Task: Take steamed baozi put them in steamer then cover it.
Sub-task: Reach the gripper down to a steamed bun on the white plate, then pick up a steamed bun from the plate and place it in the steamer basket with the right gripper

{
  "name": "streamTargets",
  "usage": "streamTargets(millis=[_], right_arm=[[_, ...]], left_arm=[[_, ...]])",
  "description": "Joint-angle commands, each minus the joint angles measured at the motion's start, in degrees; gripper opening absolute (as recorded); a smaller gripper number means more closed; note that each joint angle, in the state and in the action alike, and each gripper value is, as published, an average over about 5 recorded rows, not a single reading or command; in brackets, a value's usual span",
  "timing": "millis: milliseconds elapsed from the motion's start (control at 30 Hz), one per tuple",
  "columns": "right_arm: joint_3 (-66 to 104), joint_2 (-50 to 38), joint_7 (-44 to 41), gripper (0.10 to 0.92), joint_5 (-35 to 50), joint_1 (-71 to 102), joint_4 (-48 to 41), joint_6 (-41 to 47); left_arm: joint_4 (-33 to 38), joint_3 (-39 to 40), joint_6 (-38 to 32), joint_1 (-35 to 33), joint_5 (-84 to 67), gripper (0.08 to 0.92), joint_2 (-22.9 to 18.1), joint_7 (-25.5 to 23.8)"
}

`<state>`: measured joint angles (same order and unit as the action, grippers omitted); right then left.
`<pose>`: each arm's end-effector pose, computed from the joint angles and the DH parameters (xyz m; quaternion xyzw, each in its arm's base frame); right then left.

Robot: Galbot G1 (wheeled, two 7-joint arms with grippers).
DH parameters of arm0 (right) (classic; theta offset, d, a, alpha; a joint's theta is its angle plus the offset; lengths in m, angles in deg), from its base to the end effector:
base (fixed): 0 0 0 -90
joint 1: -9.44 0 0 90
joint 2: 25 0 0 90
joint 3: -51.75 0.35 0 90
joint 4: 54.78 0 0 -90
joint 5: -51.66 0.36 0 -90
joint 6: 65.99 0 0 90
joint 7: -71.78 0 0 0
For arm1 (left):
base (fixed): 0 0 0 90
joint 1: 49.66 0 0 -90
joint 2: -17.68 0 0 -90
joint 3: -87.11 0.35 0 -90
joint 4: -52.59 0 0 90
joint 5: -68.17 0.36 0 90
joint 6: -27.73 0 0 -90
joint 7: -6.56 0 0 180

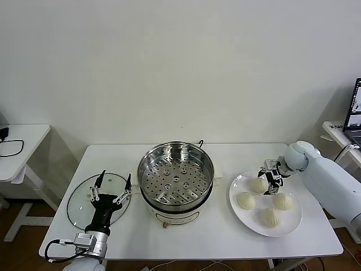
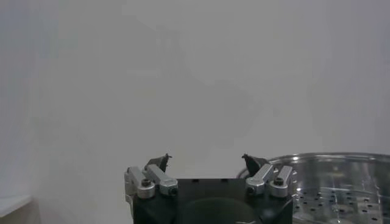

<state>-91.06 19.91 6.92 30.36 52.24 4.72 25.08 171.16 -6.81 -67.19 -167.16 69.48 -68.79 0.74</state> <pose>0.5317 -0.2028 -0.2369 0.4811 -0.5608 0.5490 0.3906 0.1984 0.0325 -0.3019 0.0372 0.9964 0.0579 0.0502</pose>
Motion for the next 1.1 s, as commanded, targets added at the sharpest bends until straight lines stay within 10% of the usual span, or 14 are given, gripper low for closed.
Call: streamTargets(millis=[33, 567, 1100], right_arm=[[0.0, 0.6, 0.1, 0.711, -0.4, -0.2, -0.4, 0.0], [-3.3, -5.6, -0.3, 0.679, 5.7, -3.8, 7.1, -0.4], [-41.1, -6.4, -9.4, 0.670, 19.4, -53.9, 32.3, -21.9]], left_arm=[[-0.1, 0.0, -0.1, 0.0, 0.1, 0.823, 0.0, 0.0], [0.6, 0.4, -0.3, -0.2, 0.1, 0.823, -0.2, 0.1], [1.3, -0.5, 0.1, -0.9, 0.0, 0.823, 0.6, -0.1]])
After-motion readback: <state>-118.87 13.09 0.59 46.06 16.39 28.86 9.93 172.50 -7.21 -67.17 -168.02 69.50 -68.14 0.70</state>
